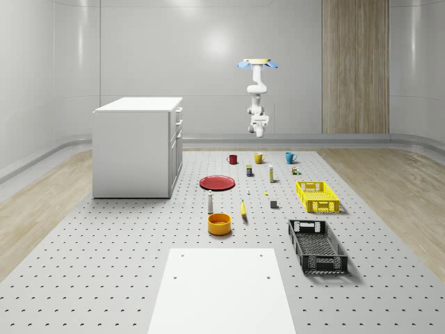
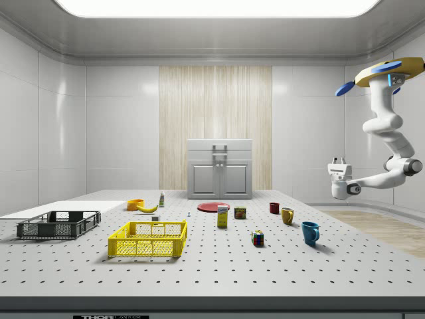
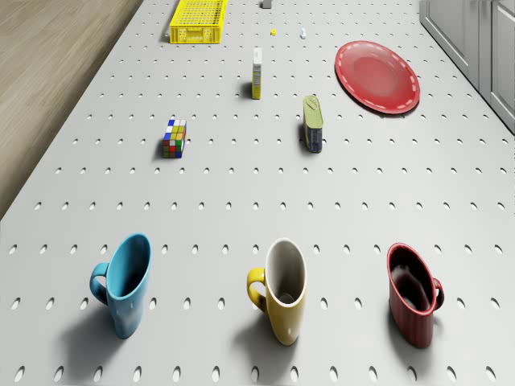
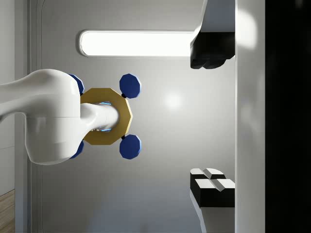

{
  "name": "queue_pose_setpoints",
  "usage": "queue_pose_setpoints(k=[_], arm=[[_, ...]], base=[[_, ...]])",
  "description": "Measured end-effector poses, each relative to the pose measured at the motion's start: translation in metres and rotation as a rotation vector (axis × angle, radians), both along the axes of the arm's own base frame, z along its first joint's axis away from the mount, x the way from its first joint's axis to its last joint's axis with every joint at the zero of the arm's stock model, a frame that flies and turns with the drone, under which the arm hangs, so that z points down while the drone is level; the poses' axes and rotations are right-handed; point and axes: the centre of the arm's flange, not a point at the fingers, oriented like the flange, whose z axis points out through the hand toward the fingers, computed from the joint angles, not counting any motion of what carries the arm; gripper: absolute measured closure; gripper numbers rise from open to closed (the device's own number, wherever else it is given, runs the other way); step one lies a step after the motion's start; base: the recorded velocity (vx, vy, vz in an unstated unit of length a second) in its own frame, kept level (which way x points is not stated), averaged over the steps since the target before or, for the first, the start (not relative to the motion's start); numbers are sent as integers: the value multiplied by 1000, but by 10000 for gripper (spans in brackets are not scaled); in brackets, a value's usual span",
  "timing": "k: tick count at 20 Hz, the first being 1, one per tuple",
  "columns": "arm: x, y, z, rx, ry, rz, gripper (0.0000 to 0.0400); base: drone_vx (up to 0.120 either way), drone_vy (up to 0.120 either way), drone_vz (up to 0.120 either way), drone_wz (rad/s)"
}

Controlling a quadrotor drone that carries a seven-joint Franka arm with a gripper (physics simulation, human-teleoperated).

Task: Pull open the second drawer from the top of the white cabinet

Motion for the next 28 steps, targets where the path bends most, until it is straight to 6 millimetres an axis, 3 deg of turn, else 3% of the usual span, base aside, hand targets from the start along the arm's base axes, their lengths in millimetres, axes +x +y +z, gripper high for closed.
queue_pose_setpoints(k=[2,3,6,8,13,21,28], arm=[[0,0,3,0,-2,0,99],[0,-8,4,92,-1,-2,99],[1,-54,-11,579,4,3,94],[1,-74,-28,847,6,6,93],[2,-95,-63,1265,8,11,96],[2,-99,-85,1497,9,14,99],[3,-99,-90,1549,10,15,100]], base=[[0,-120,0,0],[0,-120,0,0],[53,-120,0,0],[120,-120,0,0],[120,-120,112,0],[120,-120,115,0],[120,-120,0,0]])
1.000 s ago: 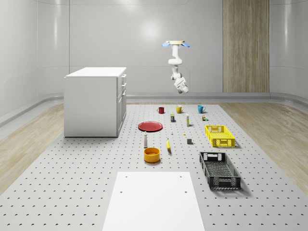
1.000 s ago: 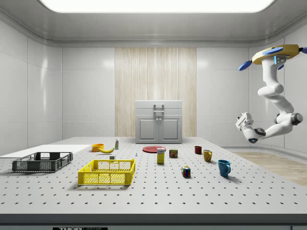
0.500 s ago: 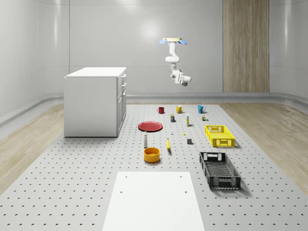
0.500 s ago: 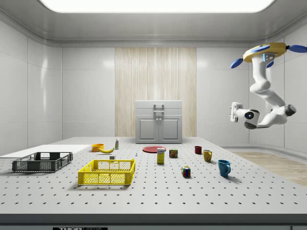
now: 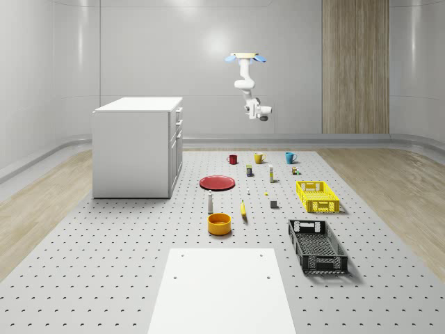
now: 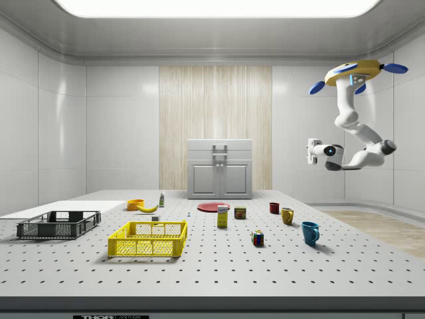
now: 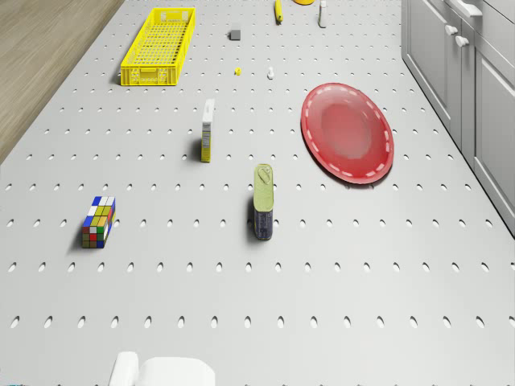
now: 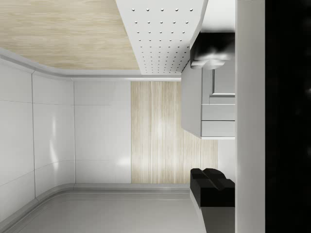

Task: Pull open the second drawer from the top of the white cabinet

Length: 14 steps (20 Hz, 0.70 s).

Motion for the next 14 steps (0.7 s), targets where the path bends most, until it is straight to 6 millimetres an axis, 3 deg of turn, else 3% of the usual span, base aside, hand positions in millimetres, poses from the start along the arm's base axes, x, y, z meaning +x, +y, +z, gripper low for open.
queue_pose_setpoints(k=[14], arm=[[0,0,-2,19,0,0,100]], base=[[120,-120,0,0]])
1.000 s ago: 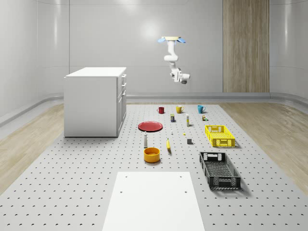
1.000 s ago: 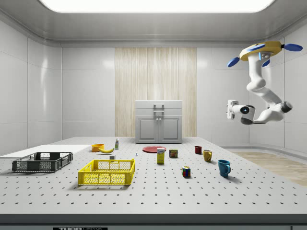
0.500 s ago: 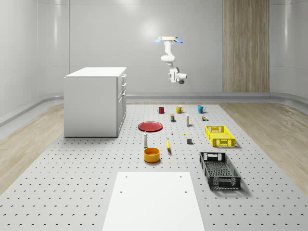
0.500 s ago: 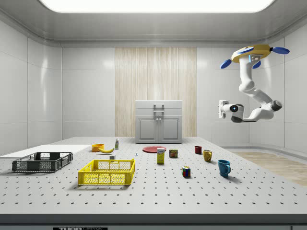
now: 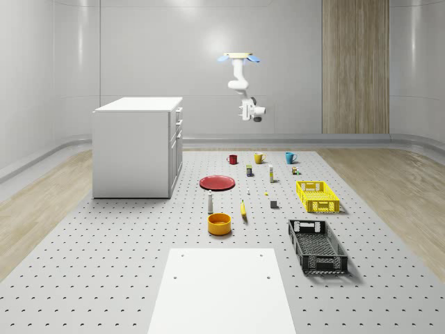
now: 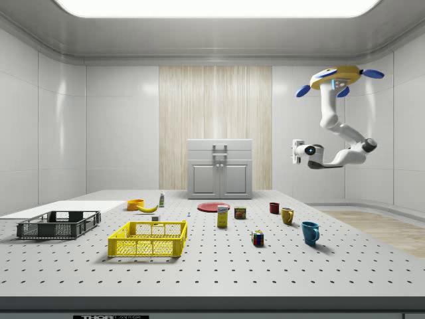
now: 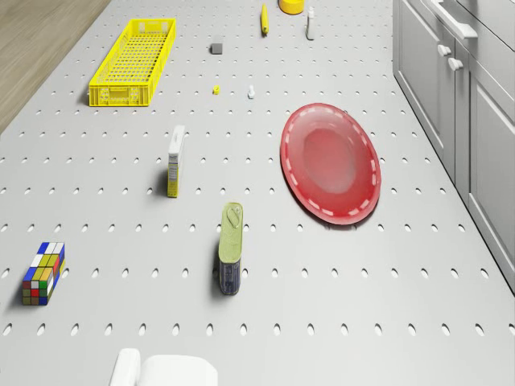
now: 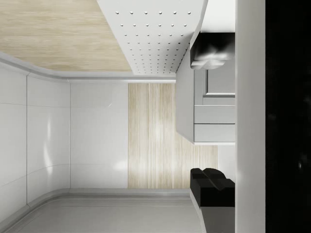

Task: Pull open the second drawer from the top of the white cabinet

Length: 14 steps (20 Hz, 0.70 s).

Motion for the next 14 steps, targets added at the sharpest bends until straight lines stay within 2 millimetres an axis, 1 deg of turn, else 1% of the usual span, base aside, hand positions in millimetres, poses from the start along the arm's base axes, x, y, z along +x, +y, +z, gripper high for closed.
queue_pose_setpoints(k=[14], arm=[[0,0,0,2,0,0,100]], base=[[120,-120,0,0]])
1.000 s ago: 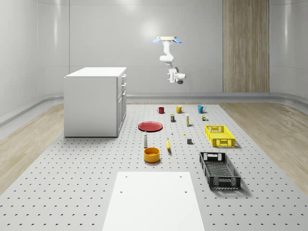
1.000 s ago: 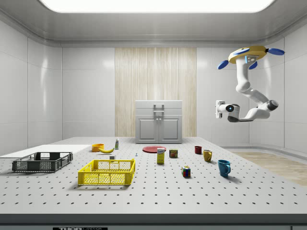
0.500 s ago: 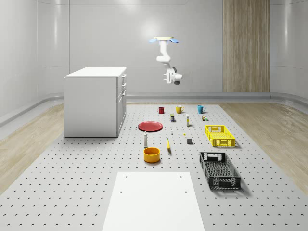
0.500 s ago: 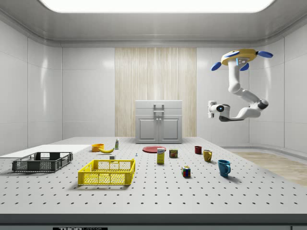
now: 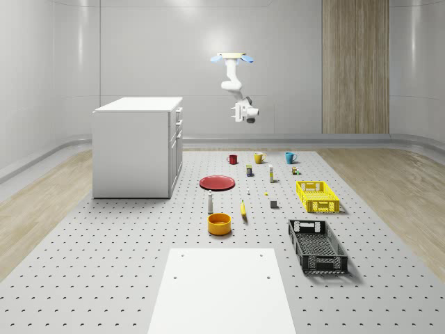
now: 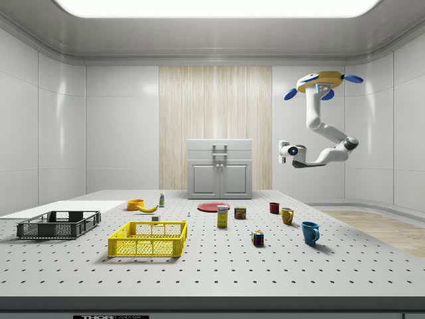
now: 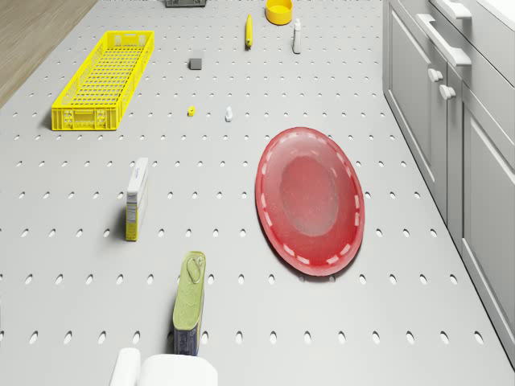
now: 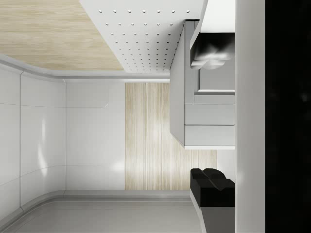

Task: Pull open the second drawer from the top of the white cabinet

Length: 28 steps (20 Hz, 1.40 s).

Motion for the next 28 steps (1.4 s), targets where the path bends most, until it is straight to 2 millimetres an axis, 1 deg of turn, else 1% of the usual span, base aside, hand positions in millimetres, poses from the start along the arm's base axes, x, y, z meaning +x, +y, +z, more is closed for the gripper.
queue_pose_setpoints(k=[11,15,22,25,28], arm=[[0,0,0,0,0,0,100],[0,0,0,0,0,0,100],[0,0,0,0,0,0,100],[0,0,0,0,0,0,100],[0,0,0,0,0,0,100]], base=[[120,-120,0,0],[120,-10,0,0],[120,-114,0,0],[120,-27,0,0],[120,-120,0,0]])
